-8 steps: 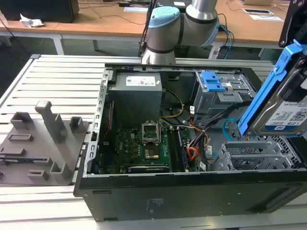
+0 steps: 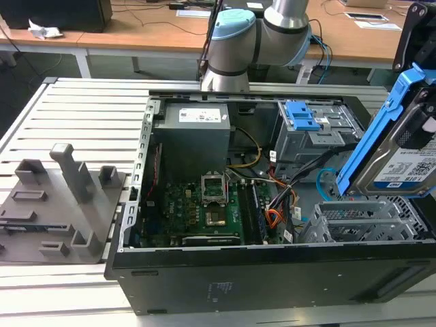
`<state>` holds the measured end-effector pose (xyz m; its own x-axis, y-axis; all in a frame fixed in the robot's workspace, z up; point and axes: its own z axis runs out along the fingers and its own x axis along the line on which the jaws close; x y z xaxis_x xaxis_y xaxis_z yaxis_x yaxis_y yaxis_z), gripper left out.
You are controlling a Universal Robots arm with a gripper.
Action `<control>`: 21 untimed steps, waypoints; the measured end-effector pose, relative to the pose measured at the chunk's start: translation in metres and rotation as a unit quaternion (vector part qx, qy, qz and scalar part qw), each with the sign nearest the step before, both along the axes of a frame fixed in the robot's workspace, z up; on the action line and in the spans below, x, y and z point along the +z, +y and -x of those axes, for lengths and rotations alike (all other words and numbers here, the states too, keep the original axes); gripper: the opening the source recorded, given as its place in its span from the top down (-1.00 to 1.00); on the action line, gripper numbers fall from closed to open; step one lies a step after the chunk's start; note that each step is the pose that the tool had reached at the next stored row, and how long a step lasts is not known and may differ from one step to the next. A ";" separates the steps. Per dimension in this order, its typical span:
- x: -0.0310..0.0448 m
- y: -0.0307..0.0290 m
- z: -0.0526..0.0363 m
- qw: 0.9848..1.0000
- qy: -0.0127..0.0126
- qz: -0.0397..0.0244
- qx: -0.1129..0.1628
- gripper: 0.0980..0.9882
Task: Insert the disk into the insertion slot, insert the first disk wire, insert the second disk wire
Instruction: 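Insert the disk into the insertion slot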
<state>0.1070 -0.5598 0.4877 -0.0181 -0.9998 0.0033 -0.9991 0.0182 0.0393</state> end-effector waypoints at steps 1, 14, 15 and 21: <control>-0.0007 0.0000 0.0000 1.000 0.000 0.000 0.000 0.40; -0.0114 0.0000 0.0000 1.000 0.000 0.000 0.000 0.40; -0.0119 0.0000 0.0000 1.000 0.000 0.000 0.000 0.40; -0.0169 0.0000 0.0000 1.000 0.000 0.000 0.000 0.40</control>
<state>0.1070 -0.5598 0.4709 -0.0181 -0.9998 0.0033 -0.9991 0.0182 0.0393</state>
